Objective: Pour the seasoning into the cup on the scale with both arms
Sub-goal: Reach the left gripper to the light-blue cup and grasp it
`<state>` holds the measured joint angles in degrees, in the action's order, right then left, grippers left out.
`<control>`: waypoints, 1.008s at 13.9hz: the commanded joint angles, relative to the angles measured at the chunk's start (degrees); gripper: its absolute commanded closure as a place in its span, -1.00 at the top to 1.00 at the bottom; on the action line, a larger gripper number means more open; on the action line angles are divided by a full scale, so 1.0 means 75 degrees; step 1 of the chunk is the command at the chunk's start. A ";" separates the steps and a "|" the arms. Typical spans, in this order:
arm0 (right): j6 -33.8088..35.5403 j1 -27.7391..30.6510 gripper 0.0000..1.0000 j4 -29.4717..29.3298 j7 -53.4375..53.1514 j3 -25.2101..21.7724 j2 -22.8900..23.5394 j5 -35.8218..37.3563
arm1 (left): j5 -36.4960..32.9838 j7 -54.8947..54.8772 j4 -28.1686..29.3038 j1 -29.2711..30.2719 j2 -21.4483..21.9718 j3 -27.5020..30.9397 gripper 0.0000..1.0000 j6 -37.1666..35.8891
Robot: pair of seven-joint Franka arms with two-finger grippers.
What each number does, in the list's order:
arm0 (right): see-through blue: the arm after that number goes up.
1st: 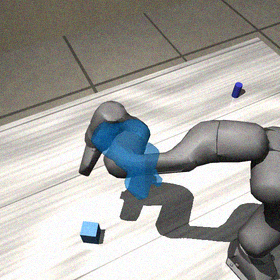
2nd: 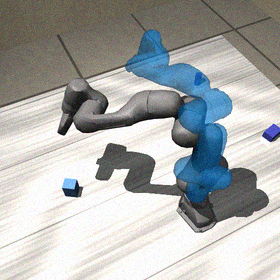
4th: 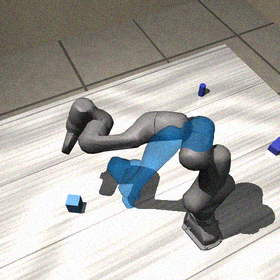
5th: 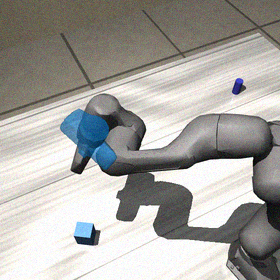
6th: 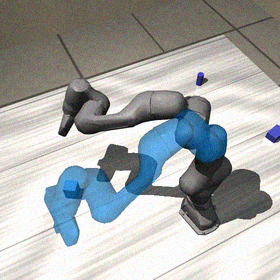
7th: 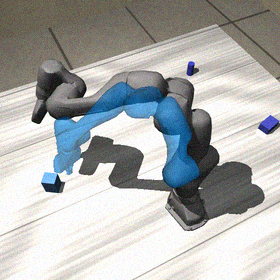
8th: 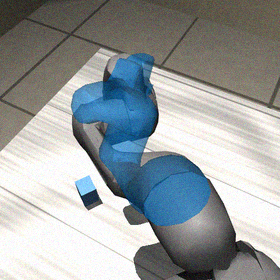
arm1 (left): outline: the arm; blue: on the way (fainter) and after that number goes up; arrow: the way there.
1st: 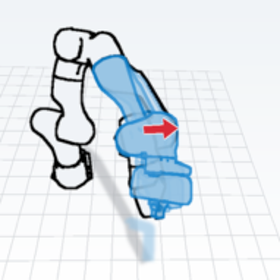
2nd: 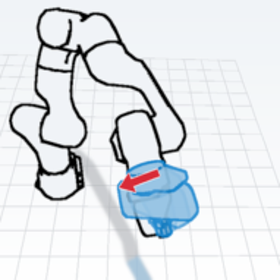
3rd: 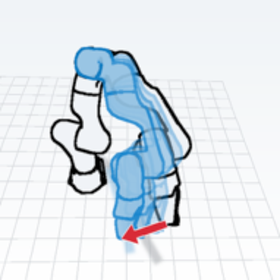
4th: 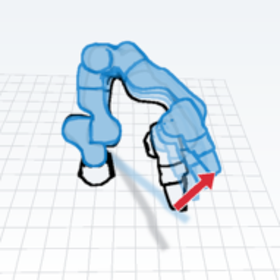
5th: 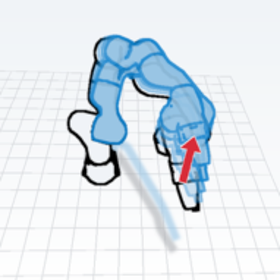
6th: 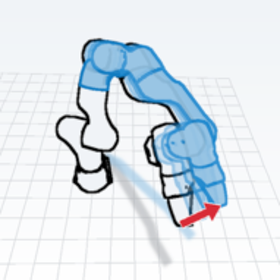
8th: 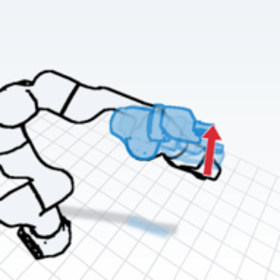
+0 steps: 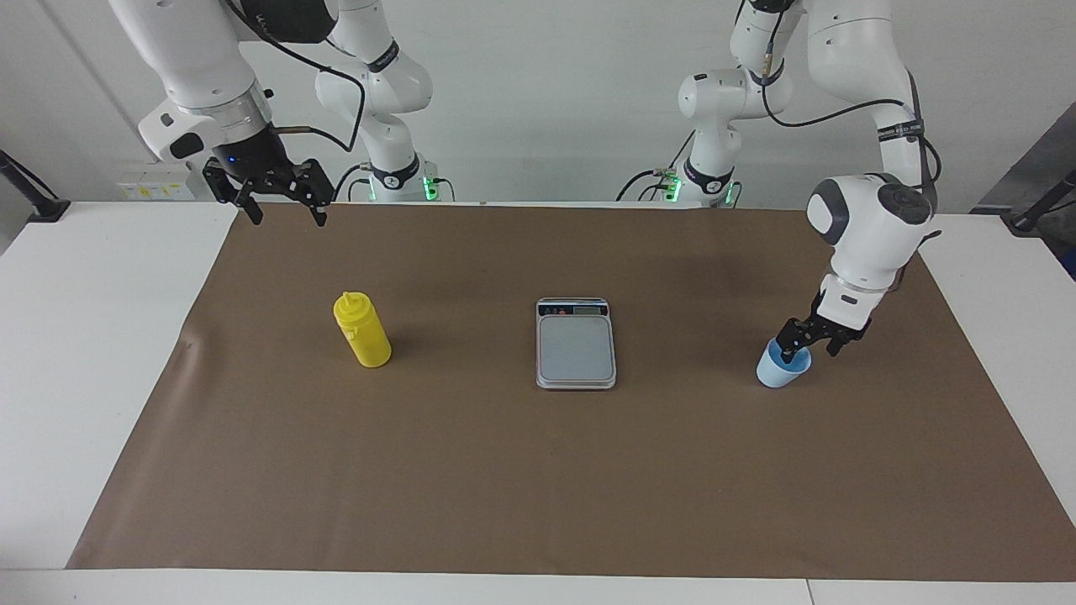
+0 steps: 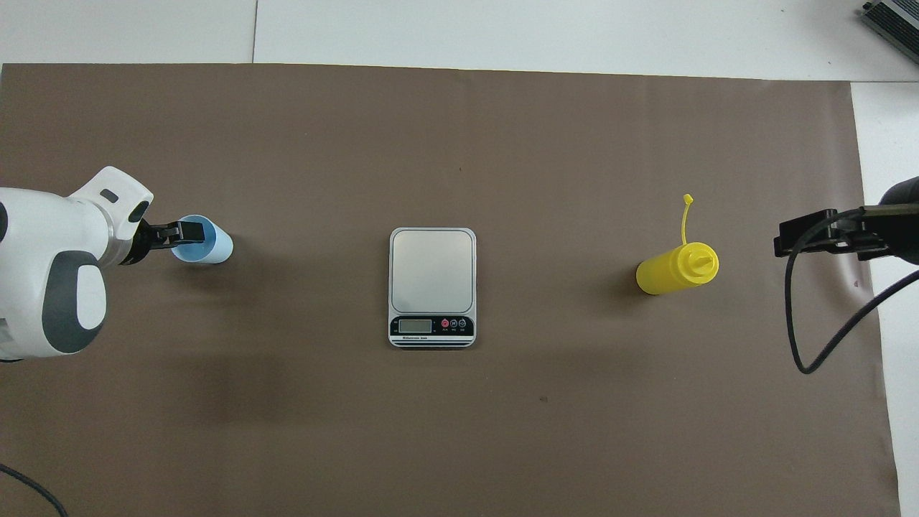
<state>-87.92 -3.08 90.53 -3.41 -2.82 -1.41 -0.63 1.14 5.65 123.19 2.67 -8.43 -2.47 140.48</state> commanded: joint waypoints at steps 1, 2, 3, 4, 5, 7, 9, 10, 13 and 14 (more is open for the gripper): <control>-0.0043 0.0035 1.00 0.0104 0.0162 0.0001 -0.0058 -0.0021 | -0.0070 0.0172 0.0157 0.0019 -0.0082 -0.0011 1.00 0.0301; -0.0043 0.0035 1.00 0.0105 0.0173 0.0001 -0.0058 -0.0010 | -0.0070 0.0184 0.0157 -0.0016 -0.0106 -0.0011 0.95 0.0313; -0.0043 0.0035 1.00 0.0093 0.0173 0.0001 -0.0058 -0.0009 | -0.0070 0.0185 0.0146 -0.0016 -0.0106 -0.0011 0.47 0.0313; -0.0043 0.0035 1.00 0.0093 0.0162 0.0001 -0.0058 -0.0009 | -0.0070 0.0173 0.0122 -0.0005 -0.0129 -0.0011 -0.11 0.0313; -0.0043 0.0035 1.00 0.0093 0.0161 0.0001 -0.0058 -0.0009 | -0.0070 0.0115 0.0099 0.0007 -0.0153 -0.0011 -0.82 0.0313; -0.0043 0.0035 1.00 0.0104 0.0173 0.0001 -0.0058 -0.0009 | -0.0070 -0.0014 0.0064 -0.0016 -0.0165 -0.0011 -1.00 0.0301; -0.0043 0.0035 1.00 0.0093 0.0173 0.0001 -0.0058 -0.0009 | -0.0070 -0.0155 -0.0053 -0.0016 -0.0176 -0.0011 -1.00 0.0197; -0.0043 0.0035 1.00 0.0104 0.0162 0.0001 -0.0058 -0.0009 | -0.0070 -0.0155 -0.0158 -0.0028 -0.0177 -0.0011 -1.00 0.0080; -0.0043 0.0035 1.00 0.0093 0.0173 0.0001 -0.0058 -0.0009 | -0.0082 -0.0155 -0.0801 -0.0051 -0.0293 -0.0023 -1.00 -0.0634; -0.0043 0.0035 1.00 0.0093 0.0162 0.0001 -0.0058 -0.0009 | -0.0082 -0.0155 -0.1059 -0.0063 -0.0329 -0.0023 -1.00 -0.0903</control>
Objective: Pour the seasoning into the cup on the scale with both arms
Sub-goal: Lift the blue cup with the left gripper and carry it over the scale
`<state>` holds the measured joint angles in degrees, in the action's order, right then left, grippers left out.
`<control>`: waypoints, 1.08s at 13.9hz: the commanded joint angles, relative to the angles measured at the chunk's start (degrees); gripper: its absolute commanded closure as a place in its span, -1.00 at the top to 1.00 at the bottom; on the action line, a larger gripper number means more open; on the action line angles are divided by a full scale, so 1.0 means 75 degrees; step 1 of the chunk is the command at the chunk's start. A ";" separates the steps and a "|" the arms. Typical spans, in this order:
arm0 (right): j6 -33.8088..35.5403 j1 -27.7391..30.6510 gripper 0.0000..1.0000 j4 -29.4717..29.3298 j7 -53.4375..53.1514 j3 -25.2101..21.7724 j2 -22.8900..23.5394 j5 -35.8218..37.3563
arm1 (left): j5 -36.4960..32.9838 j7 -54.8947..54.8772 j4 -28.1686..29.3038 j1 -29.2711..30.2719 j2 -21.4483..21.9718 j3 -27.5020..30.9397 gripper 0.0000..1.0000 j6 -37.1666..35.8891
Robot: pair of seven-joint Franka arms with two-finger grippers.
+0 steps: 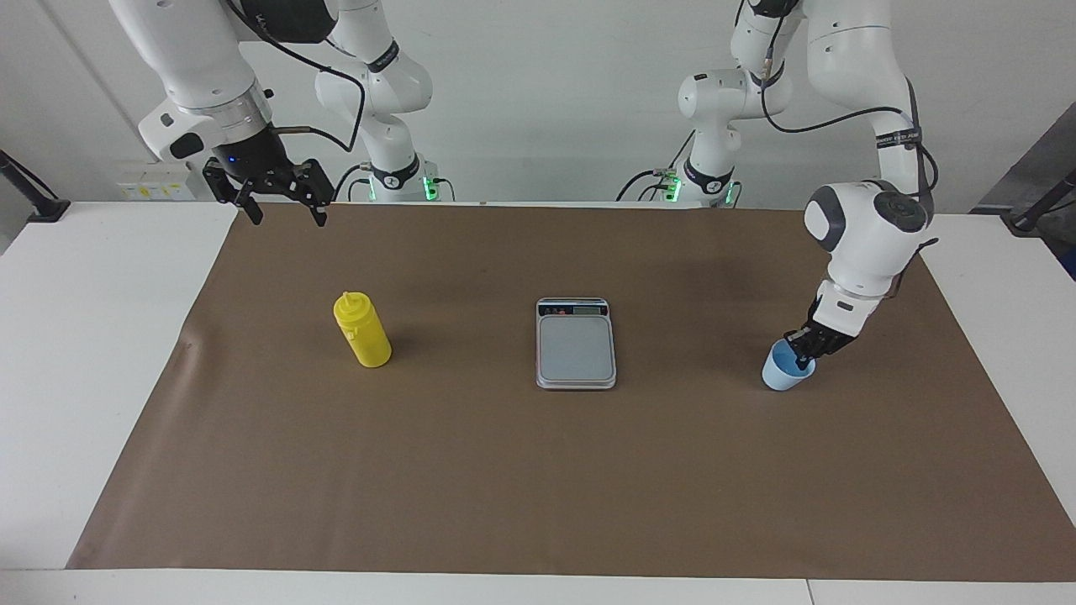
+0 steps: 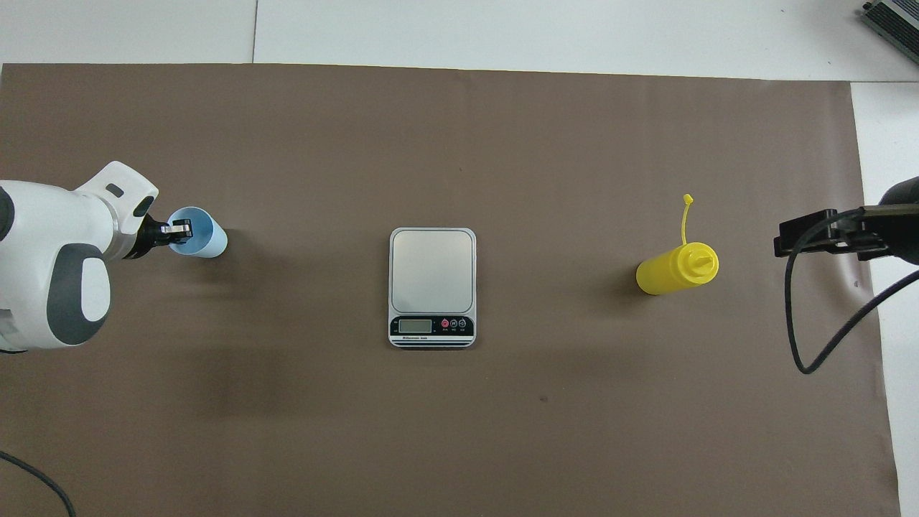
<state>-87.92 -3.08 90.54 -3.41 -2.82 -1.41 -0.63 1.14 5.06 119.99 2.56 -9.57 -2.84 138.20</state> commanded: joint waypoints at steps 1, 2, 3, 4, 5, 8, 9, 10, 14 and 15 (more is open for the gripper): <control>-0.0043 0.0035 1.00 0.0093 0.0161 0.0001 -0.0058 -0.0009 | -0.0070 -0.0065 -0.0960 -0.0061 -0.0177 0.0015 -1.00 -0.0928; -0.0043 0.0035 1.00 0.0093 0.0161 0.0001 -0.0058 -0.0009 | -0.0035 -0.0065 -0.1312 -0.0072 -0.0177 -0.0008 -1.00 -0.1302; -0.0043 0.0035 1.00 0.0093 0.0173 0.0001 -0.0058 -0.0009 | 0.0011 0.0005 -0.1675 -0.0096 -0.0153 -0.0043 -1.00 -0.1723; -0.0043 0.0035 1.00 0.0093 0.0161 0.0001 -0.0058 -0.0009 | 0.0081 0.0063 -0.2003 -0.0200 -0.0153 -0.0090 -1.00 -0.2169; -0.0043 0.0035 1.00 0.0093 0.0161 0.0001 -0.0058 -0.0009 | 0.0291 0.0284 -0.2331 -0.0329 -0.0153 -0.0091 -1.00 -0.2579; -0.0043 0.0035 1.00 0.0093 0.0173 0.0001 -0.0058 -0.0009 | 0.0375 0.1617 -0.2756 -0.1147 -0.0130 -0.0091 -1.00 -0.3086; -0.0043 0.0035 1.00 0.0093 0.0173 0.0001 -0.0058 -0.0021 | 0.0375 0.2087 -0.2757 -0.1487 -0.0095 -0.0091 -1.00 -0.3133; -0.0043 0.0035 1.00 0.0093 0.0173 0.0001 -0.0058 -0.0021 | 0.0375 0.2555 -0.2733 -0.1838 -0.0083 -0.0091 -1.00 -0.3134; -0.0043 0.0035 1.00 0.0093 0.0161 0.0001 -0.0058 -0.0009 | 0.0375 0.3951 -0.2535 -0.2883 -0.0024 -0.0091 -1.00 -0.2773; -0.0043 0.0035 1.00 0.0093 0.0161 0.0001 -0.0058 -0.0009 | 0.0375 0.4245 -0.2464 -0.3094 -0.0024 -0.0091 -1.00 -0.2539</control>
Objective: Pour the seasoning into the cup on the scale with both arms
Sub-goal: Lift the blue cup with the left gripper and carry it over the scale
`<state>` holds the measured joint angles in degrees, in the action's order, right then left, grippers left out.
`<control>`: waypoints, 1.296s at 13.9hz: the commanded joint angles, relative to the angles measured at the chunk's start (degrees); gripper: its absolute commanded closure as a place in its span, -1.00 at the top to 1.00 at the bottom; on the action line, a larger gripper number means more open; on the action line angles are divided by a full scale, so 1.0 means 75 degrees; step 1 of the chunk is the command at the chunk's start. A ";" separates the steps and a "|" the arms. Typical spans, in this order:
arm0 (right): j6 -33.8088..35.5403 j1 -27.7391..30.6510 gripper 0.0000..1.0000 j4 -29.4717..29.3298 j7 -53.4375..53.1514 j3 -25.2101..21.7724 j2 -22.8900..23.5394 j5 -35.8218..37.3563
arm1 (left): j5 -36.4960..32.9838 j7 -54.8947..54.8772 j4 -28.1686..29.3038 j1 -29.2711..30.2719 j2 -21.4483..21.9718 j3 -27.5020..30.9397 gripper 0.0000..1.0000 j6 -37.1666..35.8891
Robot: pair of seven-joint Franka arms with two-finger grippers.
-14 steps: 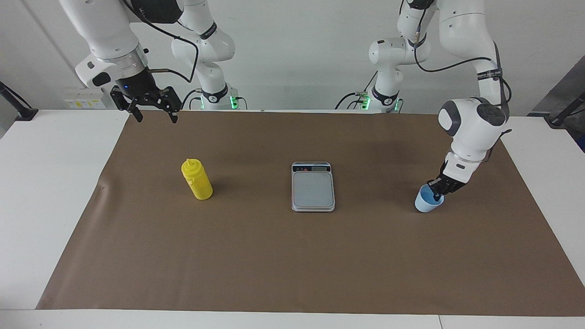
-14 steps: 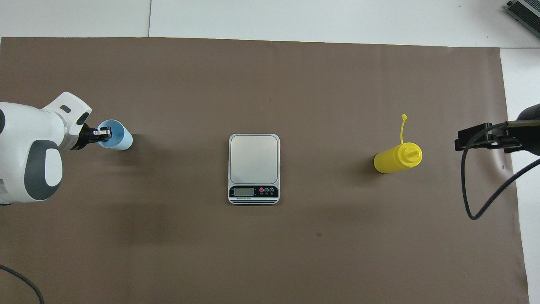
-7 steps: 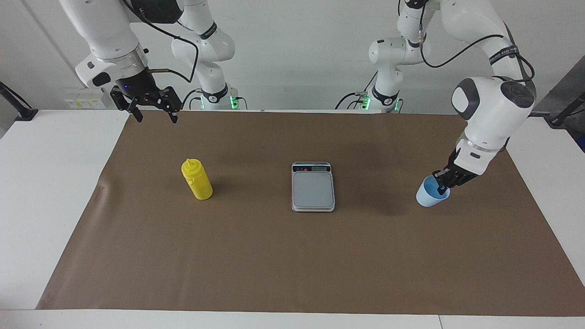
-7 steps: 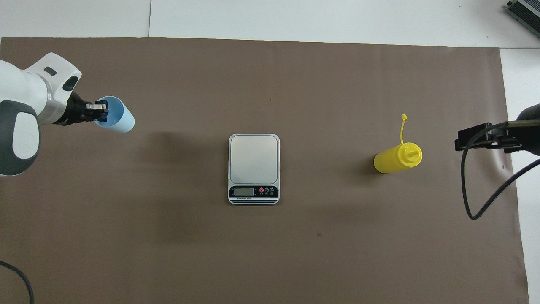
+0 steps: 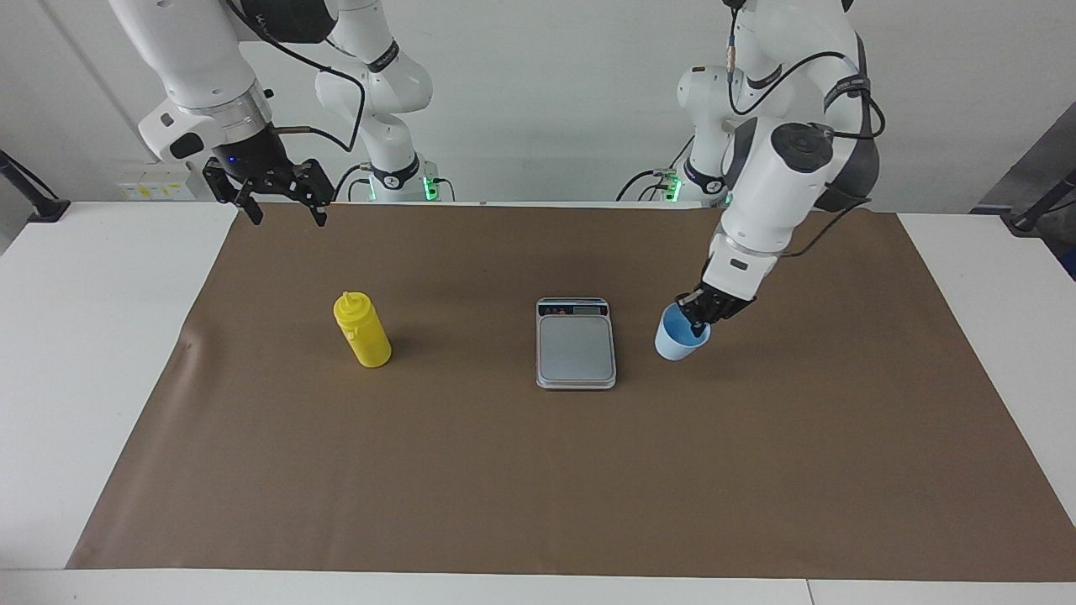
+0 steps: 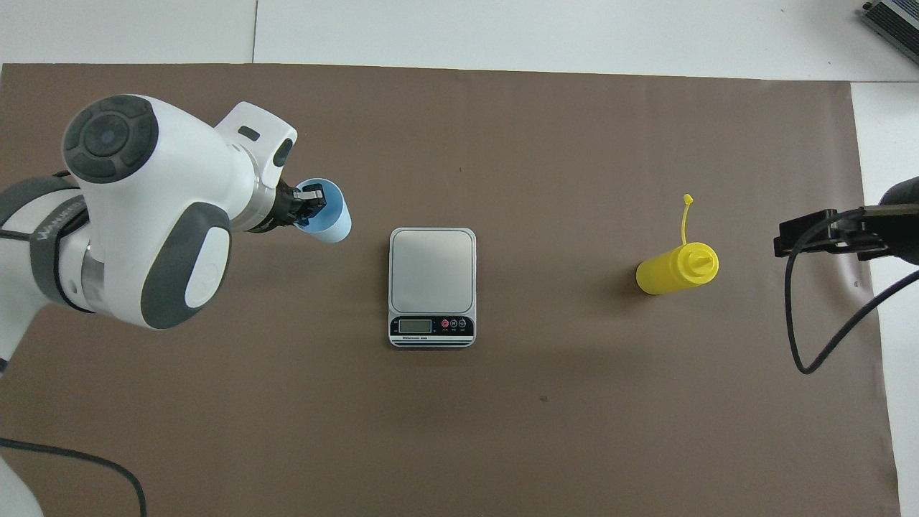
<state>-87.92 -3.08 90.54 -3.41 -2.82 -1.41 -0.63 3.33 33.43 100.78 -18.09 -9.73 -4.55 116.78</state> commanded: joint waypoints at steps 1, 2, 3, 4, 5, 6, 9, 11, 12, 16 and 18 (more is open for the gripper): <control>-0.0043 0.0035 1.00 0.0093 0.0161 0.0001 -0.0058 -0.0009 | 0.0094 0.0754 0.0225 -0.0598 0.0008 0.0137 -1.00 0.0424; -0.0043 0.0035 1.00 0.0093 0.0161 0.0001 -0.0058 -0.0021 | 0.0083 0.0920 0.0343 -0.0716 0.0020 0.0137 -1.00 0.0646; -0.0043 0.0035 1.00 0.0093 0.0161 0.0001 -0.0058 -0.0010 | 0.0094 0.1014 0.0472 -0.0729 0.0020 0.0126 -1.00 0.0915; -0.0043 0.0035 1.00 0.0093 0.0173 0.0001 -0.0058 -0.0009 | 0.0094 0.1038 0.0577 -0.0776 0.0032 0.0126 -1.00 0.1057; -0.0043 0.0035 1.00 0.0104 0.0161 0.0001 -0.0058 -0.0009 | 0.0094 0.1050 0.0741 -0.0846 0.0043 0.0114 -1.00 0.1302; -0.0043 0.0035 1.00 0.0093 0.0161 0.0001 -0.0058 -0.0021 | 0.0094 0.1178 0.0905 -0.0974 0.0032 0.0114 -1.00 0.1640; -0.0043 0.0035 1.00 0.0093 0.0161 0.0001 -0.0058 -0.0021 | 0.0083 0.1566 0.0953 -0.1385 -0.0260 0.0126 -1.00 0.1925; -0.0043 0.0035 1.00 0.0093 0.0173 0.0001 -0.0058 -0.0021 | 0.0071 0.1577 0.0965 -0.1479 -0.0355 0.0137 -1.00 0.2123; -0.0043 0.0035 1.00 0.0093 0.0173 0.0001 -0.0058 -0.0021 | 0.0013 0.1566 0.1011 -0.1491 -0.0425 0.0137 -1.00 0.2124; -0.0043 0.0035 1.00 0.0093 0.0161 0.0001 -0.0058 -0.0009 | -0.0104 0.1554 0.1164 -0.1713 -0.0425 0.0149 -1.00 0.2288; -0.0043 0.0035 1.00 0.0093 0.0161 0.0001 -0.0058 -0.0010 | -0.0151 0.1554 0.1257 -0.1725 -0.0437 0.0149 -1.00 0.2416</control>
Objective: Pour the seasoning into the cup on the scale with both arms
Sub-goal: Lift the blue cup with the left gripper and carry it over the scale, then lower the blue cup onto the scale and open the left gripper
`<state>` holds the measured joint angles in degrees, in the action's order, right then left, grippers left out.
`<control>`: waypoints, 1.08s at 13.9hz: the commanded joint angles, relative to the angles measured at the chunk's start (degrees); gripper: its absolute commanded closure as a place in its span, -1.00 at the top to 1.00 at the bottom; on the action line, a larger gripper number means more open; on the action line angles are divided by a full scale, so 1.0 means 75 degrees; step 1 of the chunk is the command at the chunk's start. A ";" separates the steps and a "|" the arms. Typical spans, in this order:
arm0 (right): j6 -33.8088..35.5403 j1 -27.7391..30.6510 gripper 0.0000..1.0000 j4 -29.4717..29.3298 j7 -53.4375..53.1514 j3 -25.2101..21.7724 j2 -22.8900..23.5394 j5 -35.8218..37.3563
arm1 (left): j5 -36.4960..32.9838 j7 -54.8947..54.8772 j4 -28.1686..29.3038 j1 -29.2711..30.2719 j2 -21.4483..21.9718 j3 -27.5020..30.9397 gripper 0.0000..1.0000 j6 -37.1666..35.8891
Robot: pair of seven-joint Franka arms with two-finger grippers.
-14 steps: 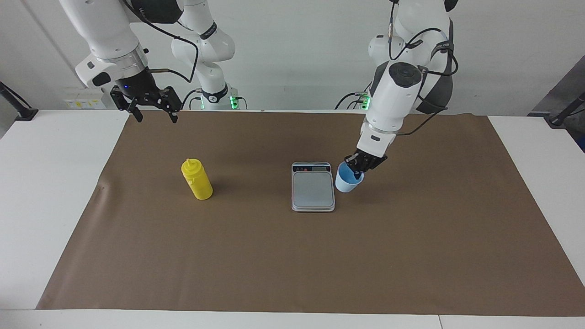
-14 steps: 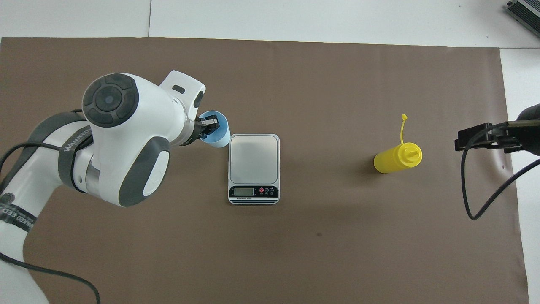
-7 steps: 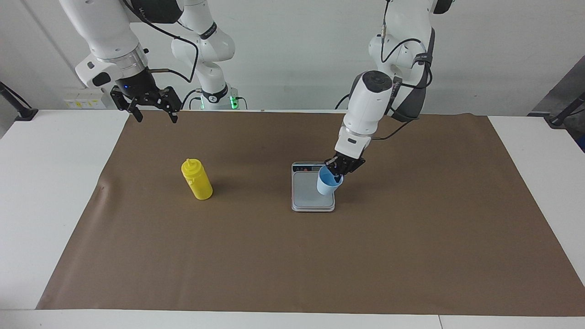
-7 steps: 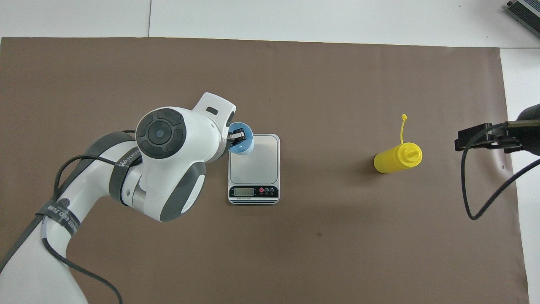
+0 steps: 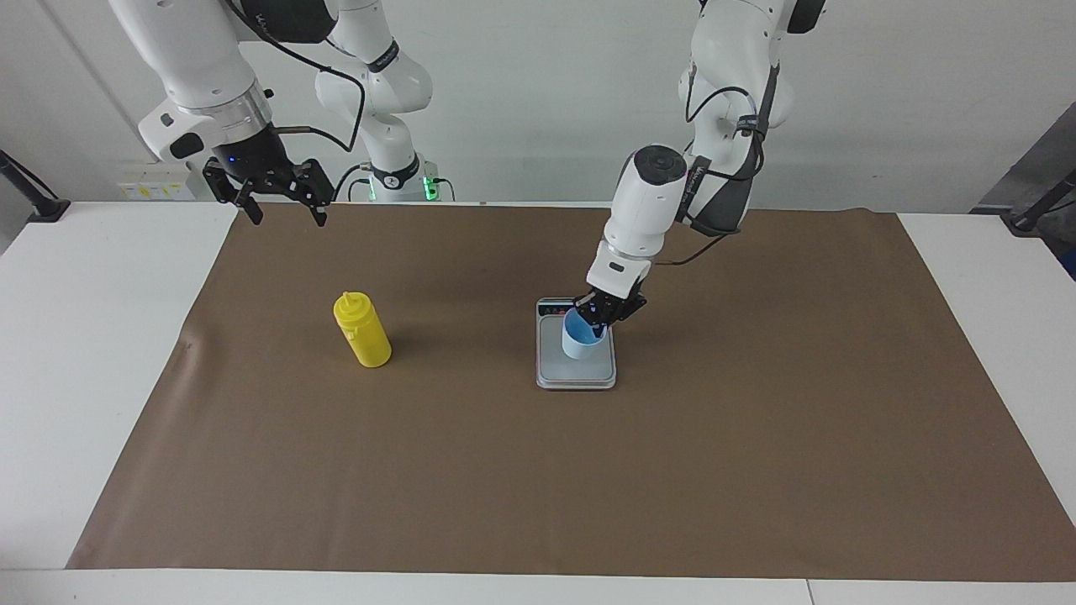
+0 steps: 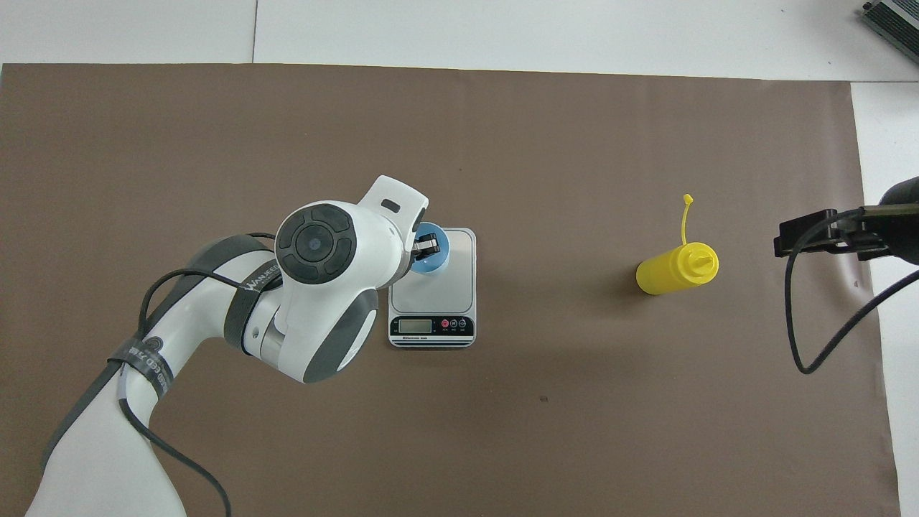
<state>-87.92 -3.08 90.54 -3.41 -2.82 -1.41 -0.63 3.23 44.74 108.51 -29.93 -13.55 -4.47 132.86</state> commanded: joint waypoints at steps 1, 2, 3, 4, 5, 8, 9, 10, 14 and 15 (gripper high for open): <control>-0.0043 0.0035 1.00 0.0093 0.0173 0.0001 -0.0058 -0.0021 | -0.0288 0.0046 0.0320 -0.0158 0.0072 0.0139 -1.00 0.0366; -0.0043 0.0035 1.00 0.0104 0.0173 0.0001 -0.0058 -0.0010 | -0.0359 0.0058 0.0367 -0.0181 0.0072 0.0139 -1.00 0.0437; -0.0043 0.0035 1.00 0.0093 0.0173 0.0001 -0.0058 -0.0009 | -0.0372 0.0058 0.0379 -0.0182 0.0049 0.0139 -1.00 0.0495; -0.0043 0.0035 1.00 0.0093 0.0173 0.0001 -0.0058 -0.0009 | -0.0372 0.0070 0.0368 -0.0193 0.0014 0.0139 -1.00 0.0507; -0.0043 0.0035 1.00 0.0093 0.0173 0.0001 -0.0058 -0.0009 | -0.0372 0.0081 0.0368 -0.0193 0.0002 0.0139 -1.00 0.0566; -0.0043 0.0035 1.00 0.0093 0.0173 0.0001 -0.0058 -0.0009 | -0.0383 0.0257 0.0414 -0.0287 -0.0033 0.0139 -0.80 0.0695; -0.0043 0.0035 1.00 0.0093 0.0161 0.0001 -0.0058 -0.0009 | -0.0384 0.0281 0.0414 -0.0287 -0.0033 0.0139 -0.51 0.0695; -0.0043 0.0035 1.00 0.0093 0.0161 0.0001 -0.0058 -0.0009 | -0.0384 0.0292 0.0414 -0.0299 -0.0045 0.0139 -0.29 0.0695; -0.0043 0.0035 1.00 0.0093 0.0173 0.0001 -0.0058 -0.0010 | -0.0384 0.0234 0.0321 -0.0217 0.0036 0.0162 1.00 0.0392; -0.0043 0.0035 1.00 0.0093 0.0161 0.0001 -0.0058 -0.0009 | -0.0430 0.0199 0.0263 -0.0159 0.0107 0.0185 1.00 0.0066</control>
<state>-87.92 -3.08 90.54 -3.41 -2.82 -1.41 -0.63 1.40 45.51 110.56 -31.12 -14.07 -4.02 136.19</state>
